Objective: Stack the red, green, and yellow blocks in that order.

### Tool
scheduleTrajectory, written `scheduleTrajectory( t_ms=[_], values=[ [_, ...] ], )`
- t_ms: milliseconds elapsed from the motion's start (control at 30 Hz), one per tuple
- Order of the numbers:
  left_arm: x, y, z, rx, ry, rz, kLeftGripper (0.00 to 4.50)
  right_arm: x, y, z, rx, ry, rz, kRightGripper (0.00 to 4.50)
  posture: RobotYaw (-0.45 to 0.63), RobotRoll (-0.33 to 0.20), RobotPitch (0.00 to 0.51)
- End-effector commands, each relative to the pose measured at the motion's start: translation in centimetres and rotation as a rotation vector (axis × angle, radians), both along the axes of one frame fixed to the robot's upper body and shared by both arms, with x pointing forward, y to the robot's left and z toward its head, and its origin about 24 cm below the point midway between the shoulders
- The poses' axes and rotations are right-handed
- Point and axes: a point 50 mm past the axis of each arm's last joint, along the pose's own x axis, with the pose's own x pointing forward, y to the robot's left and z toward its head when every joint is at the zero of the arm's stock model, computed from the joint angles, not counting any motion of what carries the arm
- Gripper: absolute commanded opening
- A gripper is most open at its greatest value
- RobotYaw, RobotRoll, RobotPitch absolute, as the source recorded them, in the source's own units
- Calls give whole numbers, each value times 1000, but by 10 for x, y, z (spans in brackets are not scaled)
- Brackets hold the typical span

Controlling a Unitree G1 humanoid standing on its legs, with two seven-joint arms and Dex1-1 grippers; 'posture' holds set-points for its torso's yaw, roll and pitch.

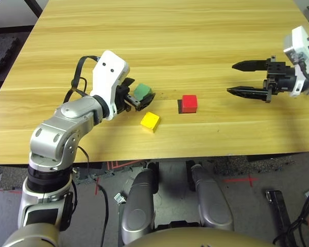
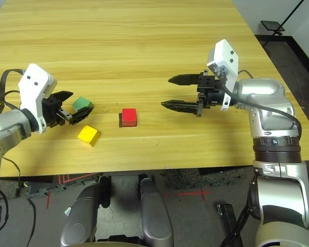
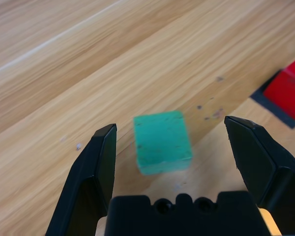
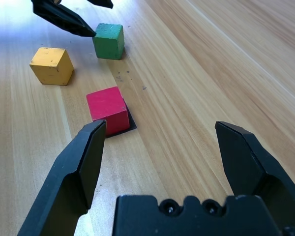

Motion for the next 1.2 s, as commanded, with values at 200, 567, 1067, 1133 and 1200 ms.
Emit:
scheduleTrajectory(
  t_ms=[200, 567, 1067, 1133, 1200],
  values=[
    [4, -3, -17, 26, 56, 1, 4500, -2, 0, -1, 11, -9, 10, 4463, 281, 125, 269],
    [7, -5, -26, 25, 87, 6, 4500, -1, 4, -3, 16, -22, 14, 4463, 280, 126, 273],
    [24, 4, -30, 25, 59, 40, 3224, 1, 8, -2, 32, -36, 17, 4500, 278, 125, 278],
    [24, 4, -31, 20, 68, 32, 2481, 1, 8, -1, 33, -37, 16, 4500, 275, 125, 280],
    [24, 4, -33, 16, 74, 25, 2030, 1, 7, -1, 33, -39, 12, 4500, 273, 123, 282]
  ],
)
